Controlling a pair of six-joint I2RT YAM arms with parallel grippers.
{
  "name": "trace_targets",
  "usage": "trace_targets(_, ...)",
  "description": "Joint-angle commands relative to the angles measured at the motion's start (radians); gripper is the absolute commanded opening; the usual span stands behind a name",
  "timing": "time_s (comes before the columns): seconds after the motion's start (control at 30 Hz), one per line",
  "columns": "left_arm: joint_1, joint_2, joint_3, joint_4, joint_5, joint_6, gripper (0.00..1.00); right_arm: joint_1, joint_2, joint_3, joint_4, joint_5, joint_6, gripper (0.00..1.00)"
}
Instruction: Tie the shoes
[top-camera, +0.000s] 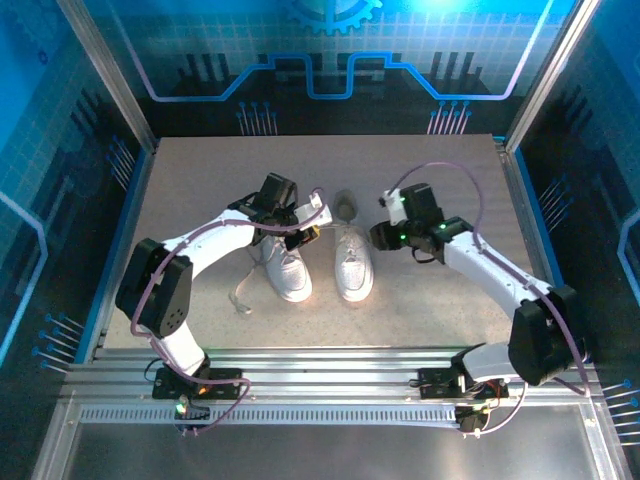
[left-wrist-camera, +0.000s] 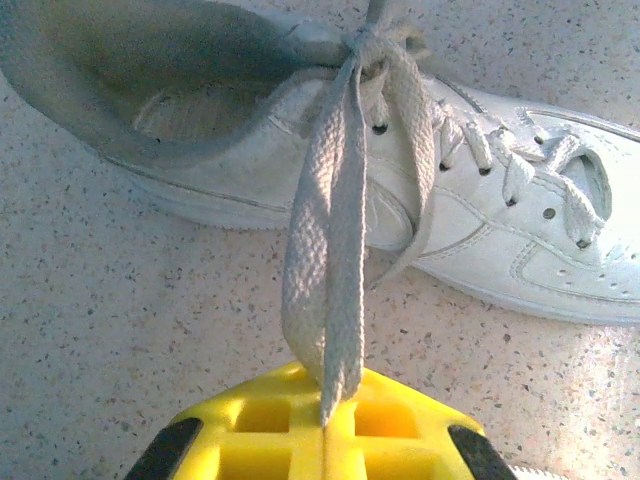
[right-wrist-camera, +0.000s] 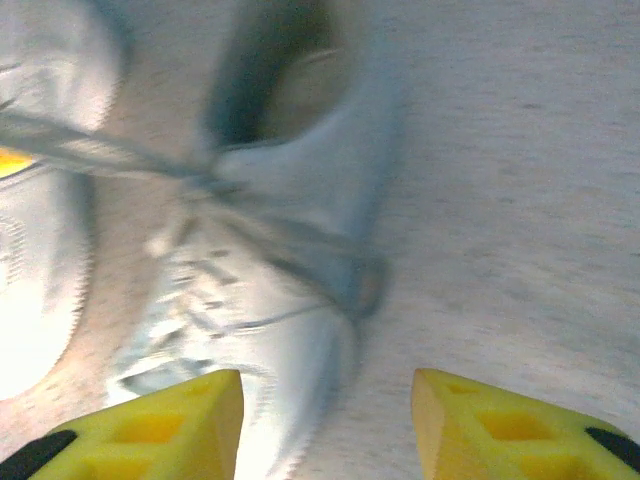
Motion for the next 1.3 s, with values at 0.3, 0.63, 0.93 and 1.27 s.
trace_targets(0.3, 0.010, -0.036, -0.043, -0.051, -0.044, -0.108, 0.00, 0.127, 0.357, 0.063, 0.111, 0.060, 0.182, 0.22)
trace_targets(0.63, 0.044, -0.024, -0.104, -0.043, -0.058, -0.190, 0.00, 0.068, 0.355, -0.080, 0.194, 0.102, 0.285, 0.15)
trace_targets(0.93, 0.043, 0.004, -0.088, -0.027, -0.029, -0.252, 0.01, 0.040, 0.251, -0.100, 0.136, 0.089, 0.239, 0.18)
trace_targets(1.27, 0.032, -0.070, -0.035, 0.021, 0.064, -0.308, 0.42, -0.039, 0.048, 0.109, -0.126, -0.026, 0.100, 0.39)
